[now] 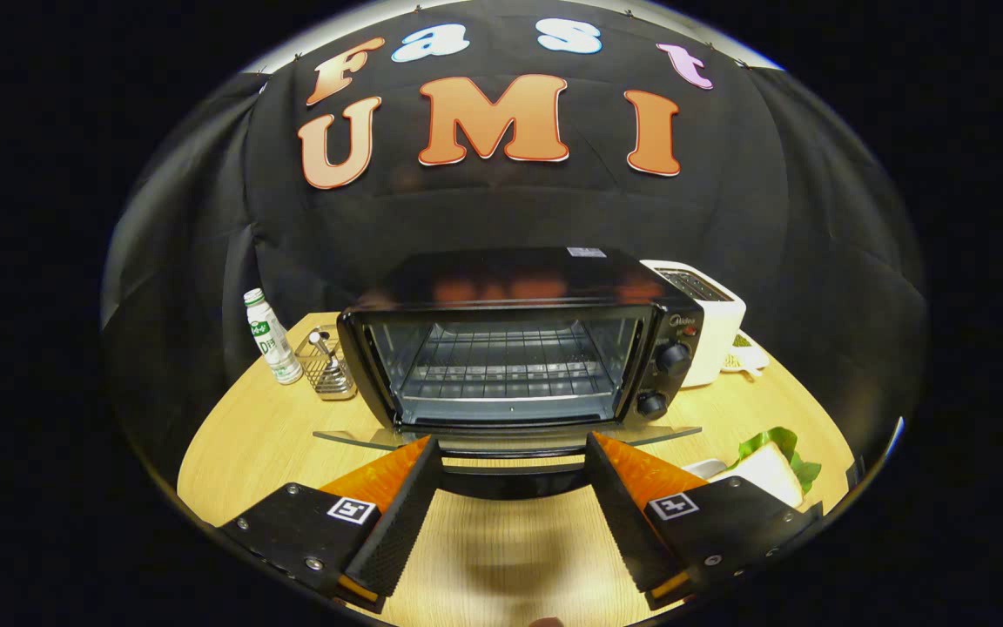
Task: Open the toaster oven, put the food inside, and close the toaster oven door.
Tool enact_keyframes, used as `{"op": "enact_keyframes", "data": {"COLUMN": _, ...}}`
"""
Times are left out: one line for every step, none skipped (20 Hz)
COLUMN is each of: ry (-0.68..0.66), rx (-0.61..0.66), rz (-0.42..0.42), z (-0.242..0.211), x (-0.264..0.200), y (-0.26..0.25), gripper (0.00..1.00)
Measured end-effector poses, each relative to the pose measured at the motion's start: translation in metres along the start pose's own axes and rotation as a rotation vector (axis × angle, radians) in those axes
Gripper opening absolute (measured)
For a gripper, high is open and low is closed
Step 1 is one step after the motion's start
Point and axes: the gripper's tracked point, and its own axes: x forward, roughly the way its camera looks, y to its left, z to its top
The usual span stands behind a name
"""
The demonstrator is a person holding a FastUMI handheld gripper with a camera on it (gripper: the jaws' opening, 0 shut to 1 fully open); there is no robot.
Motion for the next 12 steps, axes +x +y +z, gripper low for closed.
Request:
{"op": "enact_keyframes", "data": {"ry": 0.003, "rx": -0.002, "rz": 0.000, "z": -0.005, "x": -0.001, "y": 0.000, "gripper": 0.98}}
{"op": "enact_keyframes", "data": {"ry": 0.005, "rx": -0.001, "rz": 0.000, "z": -0.011, "x": -0.002, "y": 0.000, "gripper": 0.98}}
{"op": "enact_keyframes", "data": {"ry": 0.008, "rx": 0.000, "rz": 0.000, "z": -0.016, "x": -0.003, "y": 0.000, "gripper": 0.98}}
{"op": "enact_keyframes", "data": {"ry": 0.011, "rx": -0.001, "rz": 0.000, "z": -0.023, "x": -0.005, "y": 0.000, "gripper": 0.98}}
{"op": "enact_keyframes", "data": {"ry": 0.016, "rx": 0.001, "rz": -0.001, "z": -0.029, "x": -0.005, "y": 0.000, "gripper": 0.98}}
{"op": "enact_keyframes", "data": {"ry": 0.026, "rx": 0.000, "rz": -0.001, "z": -0.037, "x": -0.005, "y": 0.000, "gripper": 0.98}}
{"op": "enact_keyframes", "data": {"ry": 0.040, "rx": -0.002, "rz": -0.001, "z": -0.046, "x": -0.005, "y": 0.000, "gripper": 0.98}}
{"op": "enact_keyframes", "data": {"ry": 0.061, "rx": -0.004, "rz": -0.001, "z": -0.057, "x": -0.004, "y": 0.000, "gripper": 0.98}}
{"op": "enact_keyframes", "data": {"ry": 0.078, "rx": 0.005, "rz": -0.002, "z": -0.067, "x": -0.005, "y": -0.003, "gripper": 0.98}}
{"op": "enact_keyframes", "data": {"ry": 0.089, "rx": 0.015, "rz": -0.002, "z": -0.075, "x": -0.004, "y": -0.002, "gripper": 0.98}}
{"op": "enact_keyframes", "data": {"ry": 0.106, "rx": 0.020, "rz": -0.003, "z": -0.084, "x": -0.002, "y": -0.004, "gripper": 0.98}}
{"op": "enact_keyframes", "data": {"ry": 0.126, "rx": 0.030, "rz": -0.004, "z": -0.093, "x": -0.001, "y": -0.005, "gripper": 0.98}}
